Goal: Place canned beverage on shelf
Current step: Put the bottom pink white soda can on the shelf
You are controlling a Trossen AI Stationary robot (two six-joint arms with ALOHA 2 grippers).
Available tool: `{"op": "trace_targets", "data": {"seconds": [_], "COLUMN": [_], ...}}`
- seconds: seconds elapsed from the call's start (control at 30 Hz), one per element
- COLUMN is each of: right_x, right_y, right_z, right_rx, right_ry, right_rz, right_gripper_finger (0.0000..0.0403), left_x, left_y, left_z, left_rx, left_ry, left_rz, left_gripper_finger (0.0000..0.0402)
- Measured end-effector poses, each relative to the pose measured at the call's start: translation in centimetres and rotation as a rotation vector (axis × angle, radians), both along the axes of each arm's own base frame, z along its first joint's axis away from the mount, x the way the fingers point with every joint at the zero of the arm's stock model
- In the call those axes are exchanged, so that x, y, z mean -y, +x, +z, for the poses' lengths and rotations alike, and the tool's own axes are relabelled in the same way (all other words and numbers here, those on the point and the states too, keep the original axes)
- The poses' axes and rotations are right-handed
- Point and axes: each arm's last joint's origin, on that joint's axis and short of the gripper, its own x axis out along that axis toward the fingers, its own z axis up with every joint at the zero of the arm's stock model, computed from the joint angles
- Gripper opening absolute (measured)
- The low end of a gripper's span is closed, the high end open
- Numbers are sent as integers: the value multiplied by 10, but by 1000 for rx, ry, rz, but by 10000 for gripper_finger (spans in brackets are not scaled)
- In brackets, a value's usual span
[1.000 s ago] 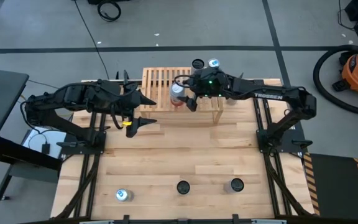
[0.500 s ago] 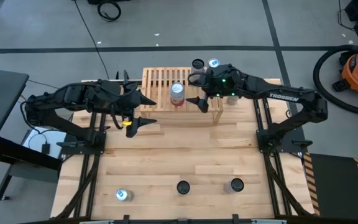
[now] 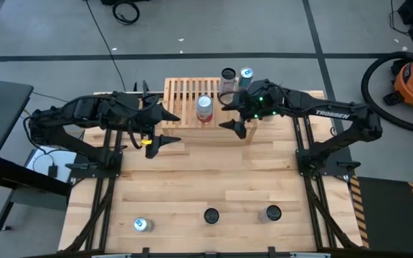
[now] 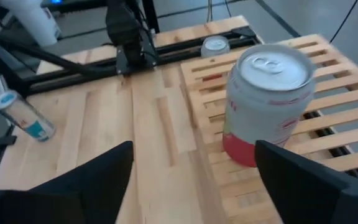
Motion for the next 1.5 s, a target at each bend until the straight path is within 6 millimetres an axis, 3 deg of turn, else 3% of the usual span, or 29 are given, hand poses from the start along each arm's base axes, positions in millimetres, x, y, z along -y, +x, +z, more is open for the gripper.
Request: {"op": "trace_targets", "data": {"seconds": [0.23, 0.53, 0.83, 1.03, 1.23, 1.5], "right_x": [-11, -7, -5, -6, -16, 3], "right_y": [13, 36, 65, 79, 80, 77], "right_z": [-12, -32, -54, -69, -67, -68], "right_rx": [-56, -85, -62, -82, -94, -110], "right_ry": [-53, -83, -108, -170, -268, -265], "right_rz": [52, 60, 84, 2, -20, -70], "right_gripper_finger": [204, 16, 14, 7, 5, 4], "left_x": [0, 0, 0, 0, 0, 0], "left_y": [0, -2, -2, -3, -3, -4], "left_z": [0, -3, -4, -5, -6, -6], "left_rx": [-5, -38, -46, -60, -75, -76], "left_ry": [0, 2, 5, 7, 19, 19], "left_rz": [0, 1, 0, -1, -7, -7], "left_gripper_finger": [314, 314, 314, 314, 314, 314]}}
